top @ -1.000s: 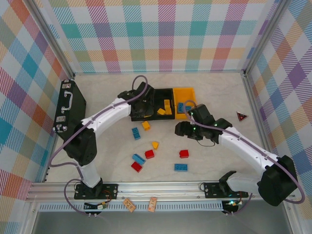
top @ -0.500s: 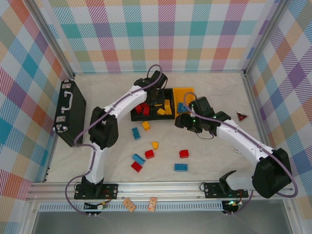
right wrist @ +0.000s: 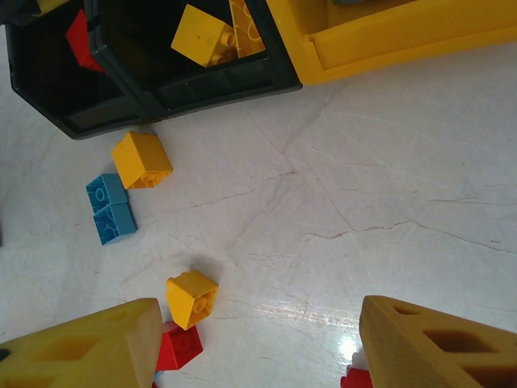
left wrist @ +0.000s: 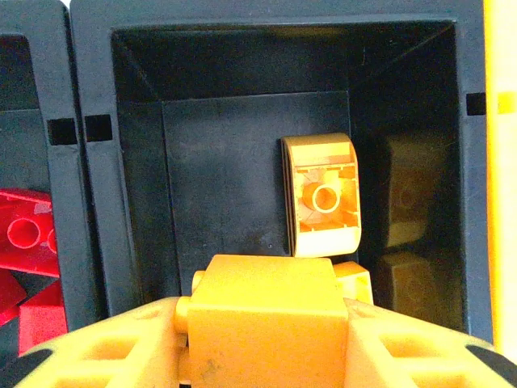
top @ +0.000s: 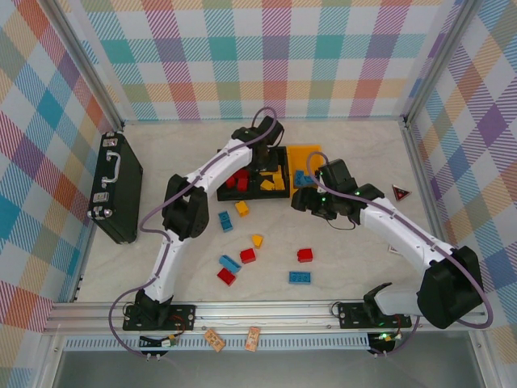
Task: Sort the legos into containers by color
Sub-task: Place the lego in the container, then pick up the lego from the bottom-center of the table.
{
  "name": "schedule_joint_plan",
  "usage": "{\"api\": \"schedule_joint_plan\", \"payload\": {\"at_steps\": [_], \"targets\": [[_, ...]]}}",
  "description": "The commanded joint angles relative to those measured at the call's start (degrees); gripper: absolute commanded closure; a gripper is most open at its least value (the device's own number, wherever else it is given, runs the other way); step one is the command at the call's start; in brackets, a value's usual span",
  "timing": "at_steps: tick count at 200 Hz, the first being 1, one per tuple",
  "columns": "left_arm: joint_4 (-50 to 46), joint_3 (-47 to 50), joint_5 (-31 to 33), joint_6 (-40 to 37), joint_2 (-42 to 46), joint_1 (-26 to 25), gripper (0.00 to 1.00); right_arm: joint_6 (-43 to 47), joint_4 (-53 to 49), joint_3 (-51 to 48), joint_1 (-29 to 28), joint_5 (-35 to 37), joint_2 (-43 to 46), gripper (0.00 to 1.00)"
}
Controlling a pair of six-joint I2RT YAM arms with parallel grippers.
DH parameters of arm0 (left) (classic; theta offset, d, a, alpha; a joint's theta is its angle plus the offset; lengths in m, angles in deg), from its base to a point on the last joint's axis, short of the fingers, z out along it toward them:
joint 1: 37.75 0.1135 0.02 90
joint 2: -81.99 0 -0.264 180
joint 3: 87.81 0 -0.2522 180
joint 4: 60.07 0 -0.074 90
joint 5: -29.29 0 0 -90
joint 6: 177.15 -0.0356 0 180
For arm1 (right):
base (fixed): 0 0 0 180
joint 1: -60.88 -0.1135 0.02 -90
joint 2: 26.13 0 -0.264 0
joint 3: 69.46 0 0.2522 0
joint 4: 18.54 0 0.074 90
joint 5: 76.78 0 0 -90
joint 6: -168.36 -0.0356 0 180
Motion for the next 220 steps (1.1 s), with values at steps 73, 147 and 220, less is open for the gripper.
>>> {"api": "schedule_joint_plan", "payload": {"at_steps": [73, 147, 220], "targets": [[-0.64, 0.81, -1.64, -0.95, 6.29, -1.69, 0.45, -0.24, -0.22, -1.25, 0.34, -0.47, 2.09, 0.34], [8.61, 24.39, -5.95, -0.24, 24.76, -3.71, 0.44, 0.94, -4.39, -4.51, 0.34, 0.28, 6.0, 0.34], [18.36, 53.2, -10.38, 2.01, 44.27, -3.73, 0.44, 0.07, -7.53, -9.11, -2.23, 1.86, 6.45, 0.34]]}}
